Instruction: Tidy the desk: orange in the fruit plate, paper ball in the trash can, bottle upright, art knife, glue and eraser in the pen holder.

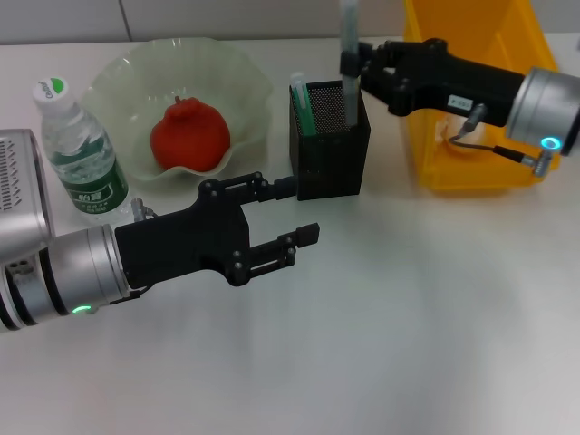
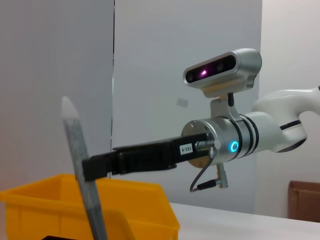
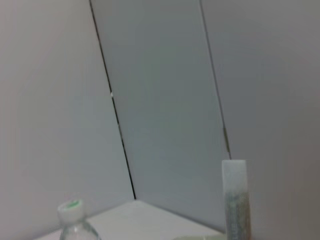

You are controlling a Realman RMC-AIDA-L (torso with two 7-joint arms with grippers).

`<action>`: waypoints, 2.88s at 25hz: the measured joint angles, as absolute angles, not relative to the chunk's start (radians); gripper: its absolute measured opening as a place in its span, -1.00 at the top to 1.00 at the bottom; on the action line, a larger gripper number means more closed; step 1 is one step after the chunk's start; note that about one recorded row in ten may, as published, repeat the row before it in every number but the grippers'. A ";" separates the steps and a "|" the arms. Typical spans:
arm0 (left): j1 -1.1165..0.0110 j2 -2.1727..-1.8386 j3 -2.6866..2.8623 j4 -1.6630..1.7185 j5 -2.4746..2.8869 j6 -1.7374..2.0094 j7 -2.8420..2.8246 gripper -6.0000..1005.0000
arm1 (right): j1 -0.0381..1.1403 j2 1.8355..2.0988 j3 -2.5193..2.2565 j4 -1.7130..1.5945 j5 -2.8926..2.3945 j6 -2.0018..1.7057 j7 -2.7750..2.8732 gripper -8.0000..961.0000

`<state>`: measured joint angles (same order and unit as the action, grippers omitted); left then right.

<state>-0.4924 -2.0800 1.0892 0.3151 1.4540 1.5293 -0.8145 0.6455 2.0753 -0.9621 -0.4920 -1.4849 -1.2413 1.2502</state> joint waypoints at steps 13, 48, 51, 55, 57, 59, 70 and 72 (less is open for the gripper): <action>-0.485 -2.080 1.089 0.313 1.454 1.530 -0.802 -0.29 | 0.680 2.077 -1.032 -0.484 -1.499 -1.160 1.247 0.64; -0.514 -2.080 1.090 0.314 1.444 1.582 -0.813 -0.30 | 0.253 2.079 -0.913 -0.827 -1.433 -1.729 1.300 0.00; -0.516 -2.079 1.092 0.315 1.449 1.586 -0.830 -0.30 | 0.224 2.080 -0.909 -0.818 -1.460 -1.775 1.281 -0.16; -0.502 -2.076 1.092 0.319 1.450 1.598 -0.844 -0.30 | 0.224 2.081 -0.914 -0.757 -1.482 -1.795 1.258 -0.30; -0.492 -2.074 1.092 0.321 1.450 1.604 -0.844 -0.31 | 0.234 2.080 -0.917 -0.702 -1.483 -1.799 1.210 -0.37; -0.483 -2.071 1.092 0.322 1.450 1.619 -0.845 -0.31 | 0.245 2.079 -0.924 -0.649 -1.486 -1.795 1.148 -0.44; -0.419 -2.066 1.081 0.376 1.454 1.655 -0.915 -0.31 | 0.312 2.080 -0.948 -0.477 -1.499 -1.726 1.008 -0.51; -0.408 -2.066 1.096 0.392 1.470 1.657 -0.916 -0.31 | 0.331 2.079 -0.988 -0.471 -1.505 -1.708 1.008 -0.51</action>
<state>-0.4081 -2.0657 1.0963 0.3916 1.4696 1.6568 -0.9161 0.3310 2.0790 -0.9878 -0.4712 -1.5046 -1.7076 1.0080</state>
